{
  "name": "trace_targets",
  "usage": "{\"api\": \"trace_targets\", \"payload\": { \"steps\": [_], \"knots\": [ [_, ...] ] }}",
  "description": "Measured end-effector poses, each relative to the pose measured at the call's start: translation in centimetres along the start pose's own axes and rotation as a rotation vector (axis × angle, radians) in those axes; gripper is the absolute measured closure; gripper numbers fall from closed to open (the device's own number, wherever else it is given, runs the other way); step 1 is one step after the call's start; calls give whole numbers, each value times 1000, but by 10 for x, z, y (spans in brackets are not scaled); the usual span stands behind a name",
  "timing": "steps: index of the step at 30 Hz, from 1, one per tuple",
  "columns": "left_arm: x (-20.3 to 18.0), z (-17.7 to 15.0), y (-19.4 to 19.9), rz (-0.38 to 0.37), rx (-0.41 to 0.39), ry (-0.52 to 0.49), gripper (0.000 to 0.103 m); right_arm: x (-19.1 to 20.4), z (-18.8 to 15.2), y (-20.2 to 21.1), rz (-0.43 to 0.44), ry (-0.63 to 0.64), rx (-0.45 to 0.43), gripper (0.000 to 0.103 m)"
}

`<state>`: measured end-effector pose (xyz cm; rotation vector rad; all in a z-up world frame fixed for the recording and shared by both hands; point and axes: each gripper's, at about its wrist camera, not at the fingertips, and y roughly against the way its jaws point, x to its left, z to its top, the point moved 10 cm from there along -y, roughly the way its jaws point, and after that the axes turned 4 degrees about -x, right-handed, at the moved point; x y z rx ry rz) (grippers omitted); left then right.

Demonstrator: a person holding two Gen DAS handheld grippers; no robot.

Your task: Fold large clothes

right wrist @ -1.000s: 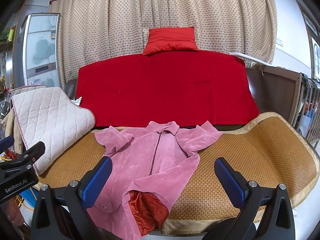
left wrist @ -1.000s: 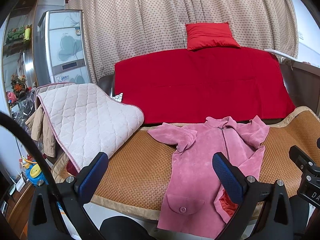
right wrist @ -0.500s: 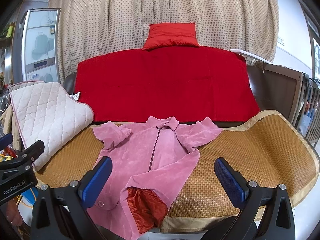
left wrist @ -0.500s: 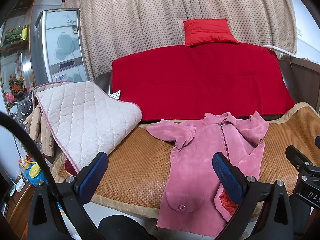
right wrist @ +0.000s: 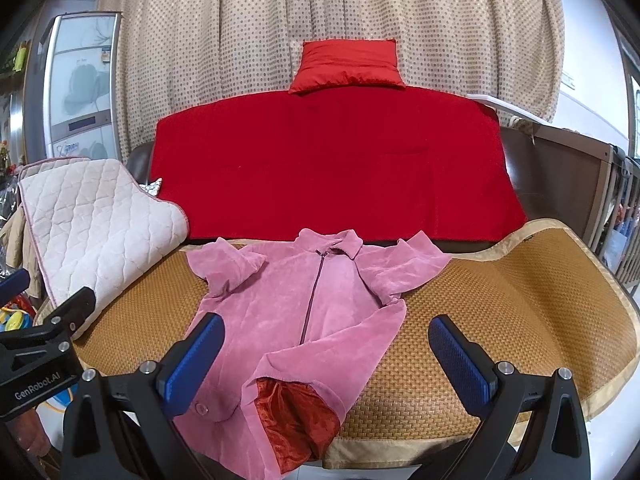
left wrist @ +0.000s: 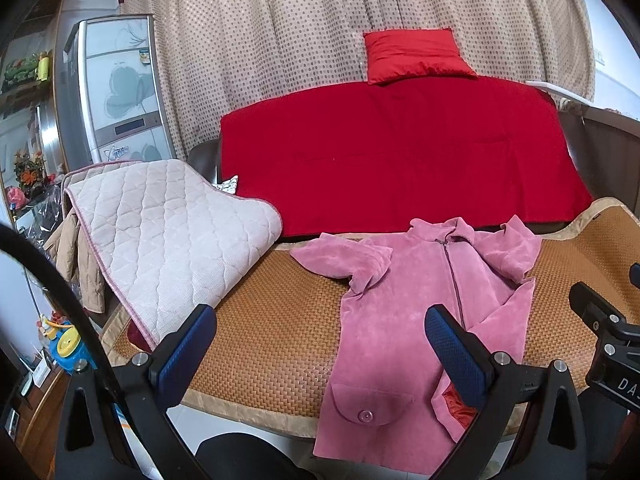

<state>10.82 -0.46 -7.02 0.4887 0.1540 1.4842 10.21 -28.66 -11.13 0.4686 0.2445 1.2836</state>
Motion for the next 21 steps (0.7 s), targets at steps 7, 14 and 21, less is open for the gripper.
{"api": "trace_targets", "payload": {
  "steps": [7,14,21],
  "knots": [
    [-4,-2,-22,-7,22,-6,0,1,5,-17,13,-1,6,0],
    [-43,-40,-138,-107,220,-45,0,-38,9,-80,71,-93,13,0],
    [-85,-73,-245,-125,360,-34,0,-168,-19,-189,-66,-385,101,0]
  ]
}}
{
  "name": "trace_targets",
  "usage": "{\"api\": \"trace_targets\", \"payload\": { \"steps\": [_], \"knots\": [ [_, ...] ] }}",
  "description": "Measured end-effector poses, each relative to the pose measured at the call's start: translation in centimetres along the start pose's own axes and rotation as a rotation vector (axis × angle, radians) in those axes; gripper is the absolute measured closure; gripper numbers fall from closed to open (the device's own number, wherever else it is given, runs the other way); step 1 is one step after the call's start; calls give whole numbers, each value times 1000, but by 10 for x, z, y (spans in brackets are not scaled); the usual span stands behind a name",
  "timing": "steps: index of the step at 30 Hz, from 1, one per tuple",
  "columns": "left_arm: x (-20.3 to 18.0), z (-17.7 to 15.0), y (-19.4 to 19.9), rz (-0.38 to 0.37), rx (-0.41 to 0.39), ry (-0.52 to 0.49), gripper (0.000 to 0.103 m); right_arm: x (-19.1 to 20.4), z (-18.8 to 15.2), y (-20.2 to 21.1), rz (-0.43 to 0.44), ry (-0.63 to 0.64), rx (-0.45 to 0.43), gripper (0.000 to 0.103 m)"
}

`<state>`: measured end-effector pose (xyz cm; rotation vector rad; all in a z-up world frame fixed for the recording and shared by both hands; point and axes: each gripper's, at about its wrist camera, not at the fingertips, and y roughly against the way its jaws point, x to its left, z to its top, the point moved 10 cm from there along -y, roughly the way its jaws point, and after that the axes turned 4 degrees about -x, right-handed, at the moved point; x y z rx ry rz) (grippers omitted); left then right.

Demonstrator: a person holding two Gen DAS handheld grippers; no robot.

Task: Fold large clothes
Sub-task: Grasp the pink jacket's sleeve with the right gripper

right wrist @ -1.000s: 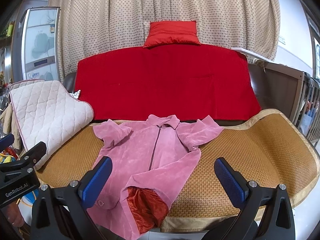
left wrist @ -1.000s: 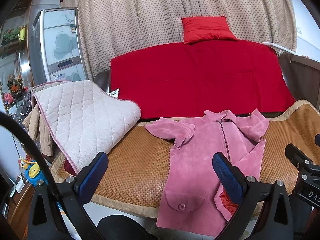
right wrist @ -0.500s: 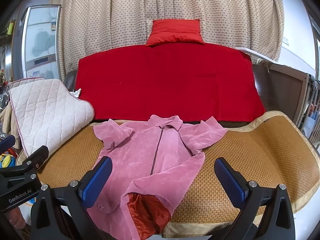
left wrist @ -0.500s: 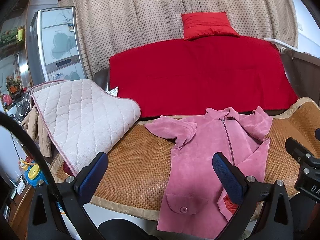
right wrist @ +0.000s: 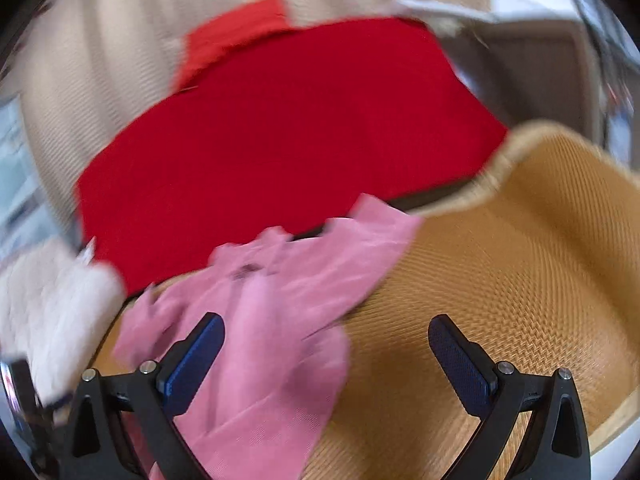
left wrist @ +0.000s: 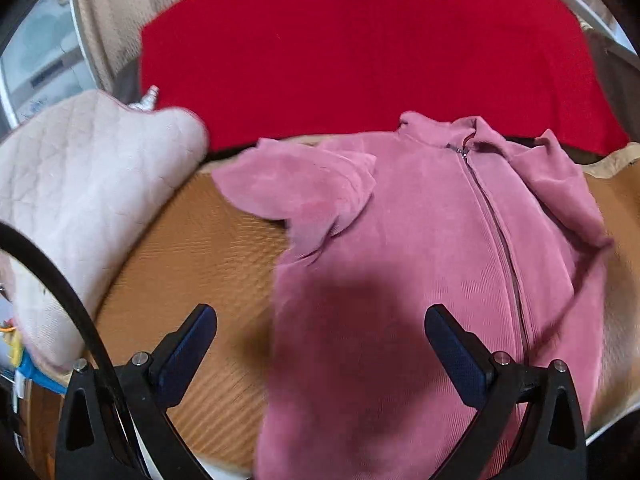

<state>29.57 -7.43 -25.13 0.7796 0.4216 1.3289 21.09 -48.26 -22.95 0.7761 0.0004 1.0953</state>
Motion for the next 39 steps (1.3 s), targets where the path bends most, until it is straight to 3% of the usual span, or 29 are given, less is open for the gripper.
{"api": "trace_targets", "payload": {
  "steps": [4,8,10,12,16,21,24,25,26,29,32,34,36,39],
  "knots": [
    [-25,1,-41,-26,50,-43,0,-40,10,-60,16,-160,66,0],
    [-44,-22,-75,-46,149,-99,0,-56,18,-107,65,-290,92,3],
    [-44,-18,-69,-60,107,-48,0,-58,18,-133,103,-350,133,6],
    [-54,-22,-70,-134,142,-62,0,-60,15,-152,134,-402,166,12],
    [-50,-19,-63,-129,98,-97,0,-70,7,-188,150,-497,240,20],
    [-63,-5,-46,-223,15,-98,0,-62,2,-210,228,-588,282,27],
    [-62,-11,-49,-297,70,-37,0,-54,3,-218,257,-600,281,45],
    [-59,-12,-57,-302,92,-32,0,-52,4,-220,271,-603,279,61],
    [-57,-13,-60,-308,108,-21,0,-50,4,-221,269,-597,274,68],
    [-44,-6,-59,-296,94,24,0,-43,14,-214,232,-521,210,78],
    [-33,2,-48,-282,48,61,0,-21,38,-194,234,-382,93,82],
    [-26,11,-45,-262,12,73,0,4,48,-178,293,-329,48,82],
    [-17,17,-38,-233,-26,83,0,32,49,-165,360,-286,39,82],
    [-12,17,-35,-238,-34,99,0,74,32,-160,439,-239,101,82]
  ]
}}
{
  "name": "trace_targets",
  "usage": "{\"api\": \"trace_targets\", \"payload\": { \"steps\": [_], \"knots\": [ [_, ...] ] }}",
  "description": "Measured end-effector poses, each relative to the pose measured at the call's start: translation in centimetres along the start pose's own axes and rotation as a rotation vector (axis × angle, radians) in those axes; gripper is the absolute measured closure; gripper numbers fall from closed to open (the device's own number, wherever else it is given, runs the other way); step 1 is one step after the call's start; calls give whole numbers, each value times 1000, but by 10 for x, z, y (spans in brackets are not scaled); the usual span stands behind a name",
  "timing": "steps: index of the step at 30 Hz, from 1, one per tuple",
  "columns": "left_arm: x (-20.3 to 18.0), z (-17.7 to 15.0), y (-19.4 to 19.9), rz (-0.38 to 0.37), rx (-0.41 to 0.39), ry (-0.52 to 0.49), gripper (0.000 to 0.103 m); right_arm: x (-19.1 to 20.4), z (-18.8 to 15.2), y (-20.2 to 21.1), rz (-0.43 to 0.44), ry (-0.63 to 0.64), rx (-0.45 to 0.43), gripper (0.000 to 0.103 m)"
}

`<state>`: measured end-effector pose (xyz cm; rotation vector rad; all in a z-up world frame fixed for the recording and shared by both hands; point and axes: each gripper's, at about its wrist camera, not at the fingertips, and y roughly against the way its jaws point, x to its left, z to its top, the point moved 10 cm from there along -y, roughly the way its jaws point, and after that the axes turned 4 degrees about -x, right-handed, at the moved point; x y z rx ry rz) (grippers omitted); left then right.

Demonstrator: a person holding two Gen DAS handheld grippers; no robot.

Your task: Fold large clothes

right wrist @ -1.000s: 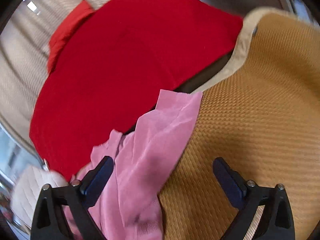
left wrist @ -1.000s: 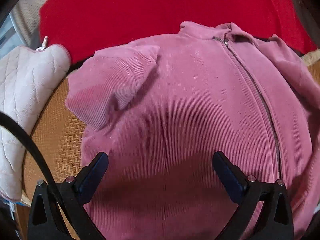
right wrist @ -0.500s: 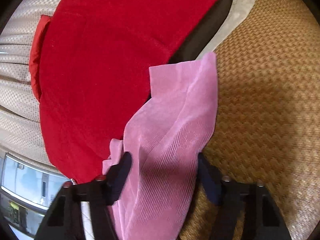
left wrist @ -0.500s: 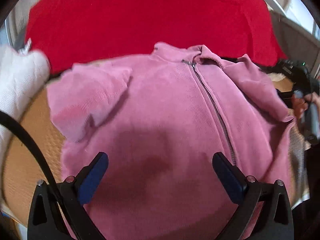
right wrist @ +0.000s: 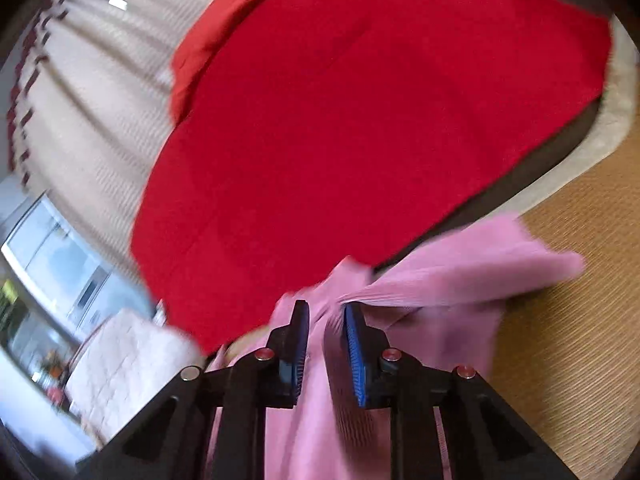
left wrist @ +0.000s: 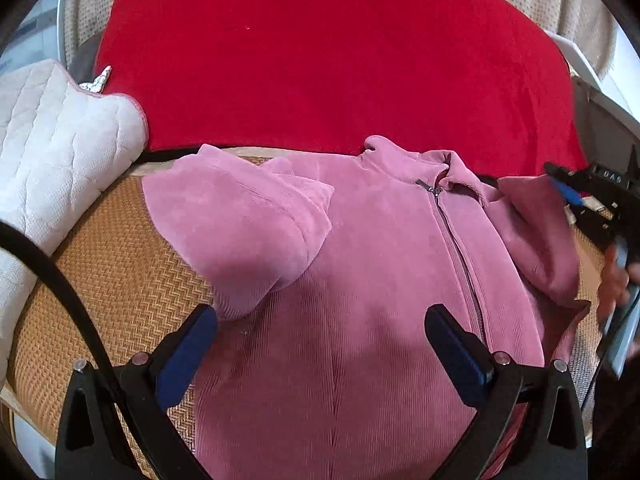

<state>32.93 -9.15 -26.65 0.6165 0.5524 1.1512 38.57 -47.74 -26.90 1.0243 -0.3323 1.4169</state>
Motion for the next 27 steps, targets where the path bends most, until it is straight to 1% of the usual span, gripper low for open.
{"api": "trace_targets", "payload": {
  "steps": [2,4,5,6,7,8,9,10,11,12,13,14,16,18,20,21,22,23,24,26,27],
  "knots": [
    [-2,-6,-1,-25,26,-1,0,18,-26,-9,47,-1,81,82],
    [-3,-11,0,-21,31,-27,0,25,-50,-22,65,-16,186,82],
    [-1,-12,2,-6,24,-48,0,22,-62,-26,57,-43,239,79],
    [1,-10,4,1,17,-56,0,20,-71,-26,45,-68,280,79],
    [3,-7,7,7,8,-62,0,16,-82,-21,7,-71,317,76],
    [5,-6,9,8,2,-63,0,16,-86,-17,-24,-59,330,63],
    [7,-5,10,0,4,-54,0,16,-91,-10,-52,-43,335,52],
    [9,-5,11,-6,11,-44,0,18,-92,2,-54,-37,321,24],
    [13,-7,11,-6,25,-30,0,19,-89,7,-43,-38,301,16],
    [15,-7,11,-2,30,-22,0,26,-90,17,-21,-37,274,16],
    [19,-7,11,1,31,-12,0,34,-94,27,13,-25,265,16],
    [24,-7,12,8,29,-3,0,40,-100,32,32,-8,280,16],
    [34,-7,15,30,18,15,0,55,-126,39,51,48,355,18],
    [44,-9,17,48,16,36,0,66,-150,35,51,89,427,20],
    [53,-12,17,55,22,56,0,74,-181,26,56,124,521,32],
    [56,-13,17,59,23,61,0,75,-193,23,29,150,567,35],
    [59,-14,17,65,24,67,0,65,-210,24,-32,186,634,41],
    [63,-15,16,70,26,74,0,60,-222,22,-73,214,686,46],
    [64,-16,17,73,28,78,0,55,-231,28,-111,249,724,50],
    [66,-17,17,69,31,88,0,45,-238,44,-186,325,761,65],
    [66,-17,18,62,31,94,0,36,-239,59,-222,344,790,65]
  ]
}}
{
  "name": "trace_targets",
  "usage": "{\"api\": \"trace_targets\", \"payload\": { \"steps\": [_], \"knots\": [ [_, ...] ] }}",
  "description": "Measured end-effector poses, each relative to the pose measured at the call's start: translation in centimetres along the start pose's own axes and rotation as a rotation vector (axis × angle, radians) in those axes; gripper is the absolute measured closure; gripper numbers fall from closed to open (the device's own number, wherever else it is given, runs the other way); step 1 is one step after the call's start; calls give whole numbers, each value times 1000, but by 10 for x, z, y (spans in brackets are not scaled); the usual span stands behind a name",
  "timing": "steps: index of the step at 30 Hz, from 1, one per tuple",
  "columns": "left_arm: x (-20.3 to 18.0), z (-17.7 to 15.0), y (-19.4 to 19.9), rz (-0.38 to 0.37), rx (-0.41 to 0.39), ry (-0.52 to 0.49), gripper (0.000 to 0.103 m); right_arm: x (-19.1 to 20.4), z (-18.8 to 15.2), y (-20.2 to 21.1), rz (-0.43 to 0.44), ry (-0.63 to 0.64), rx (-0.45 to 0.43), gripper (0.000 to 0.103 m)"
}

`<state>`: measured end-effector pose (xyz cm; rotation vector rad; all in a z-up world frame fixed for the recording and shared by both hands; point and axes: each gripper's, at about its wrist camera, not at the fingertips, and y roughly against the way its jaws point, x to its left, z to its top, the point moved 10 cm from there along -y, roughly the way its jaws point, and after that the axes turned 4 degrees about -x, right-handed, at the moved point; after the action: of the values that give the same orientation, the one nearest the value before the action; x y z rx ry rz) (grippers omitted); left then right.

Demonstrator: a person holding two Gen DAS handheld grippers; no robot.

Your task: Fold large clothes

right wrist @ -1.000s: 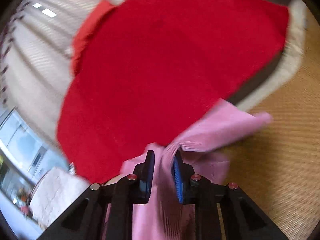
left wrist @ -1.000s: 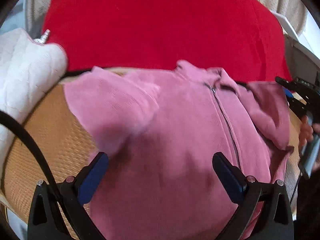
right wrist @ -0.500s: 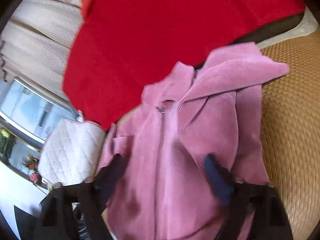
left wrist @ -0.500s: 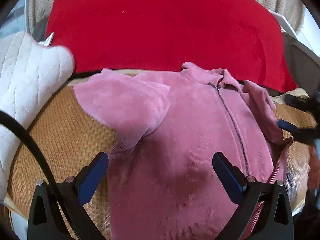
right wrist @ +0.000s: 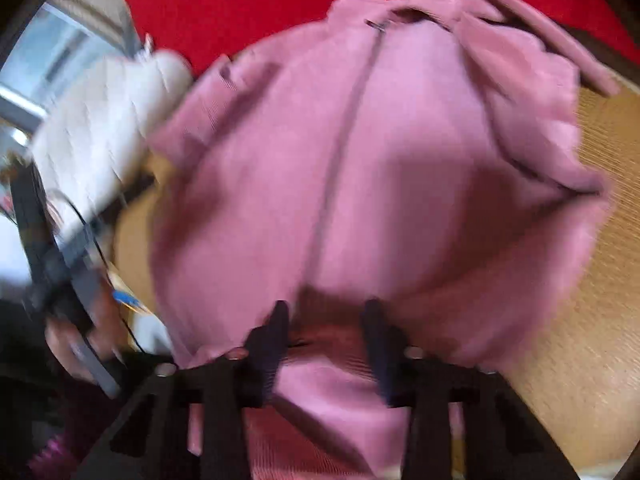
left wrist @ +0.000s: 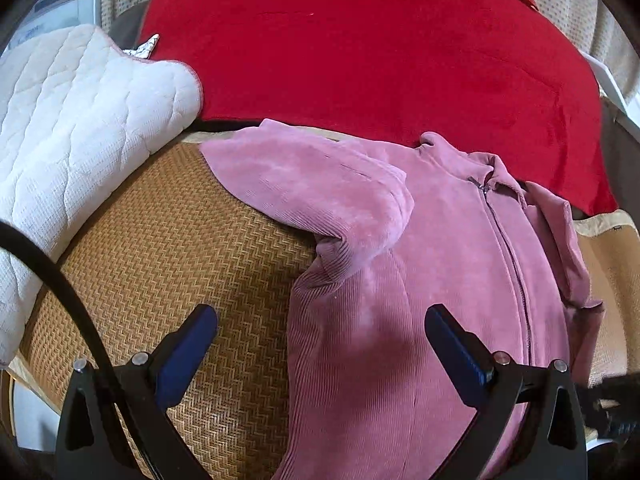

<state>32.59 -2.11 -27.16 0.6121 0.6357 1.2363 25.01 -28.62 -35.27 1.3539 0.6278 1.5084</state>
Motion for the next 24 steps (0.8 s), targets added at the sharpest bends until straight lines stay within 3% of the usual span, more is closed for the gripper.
{"api": "trace_targets", "payload": {
  "steps": [3,7,9,11,13,15,18,19,21,22,24],
  "knots": [
    [-4,0,3,-22,2,1,0,-36,-39,25,-116,6,80,64],
    [-17,0,8,-42,-10,-36,0,-109,-73,57,-397,-36,133,61],
    [-27,0,8,-48,-16,-59,0,-123,-77,70,-340,-117,101,60],
    [-34,0,7,-58,-16,-74,0,-120,-57,94,-248,-170,-61,60],
    [-41,-2,3,-61,-8,-85,0,-97,-30,109,-134,-161,-205,56],
    [-44,-2,-2,-56,3,-92,0,-69,-13,104,-44,-125,-242,52],
    [-44,-2,-6,-49,8,-93,0,-23,-8,62,-30,-3,-150,51],
    [-41,-1,-6,-41,6,-93,0,-13,-19,43,-38,35,-67,51],
    [-38,-1,-4,-43,2,-86,0,-23,-45,29,-82,58,28,51],
    [-37,-1,-2,-49,2,-81,0,-40,-57,29,-157,74,58,51],
    [-37,-1,0,-60,2,-69,0,-72,-70,41,-244,42,76,52]
  ]
}}
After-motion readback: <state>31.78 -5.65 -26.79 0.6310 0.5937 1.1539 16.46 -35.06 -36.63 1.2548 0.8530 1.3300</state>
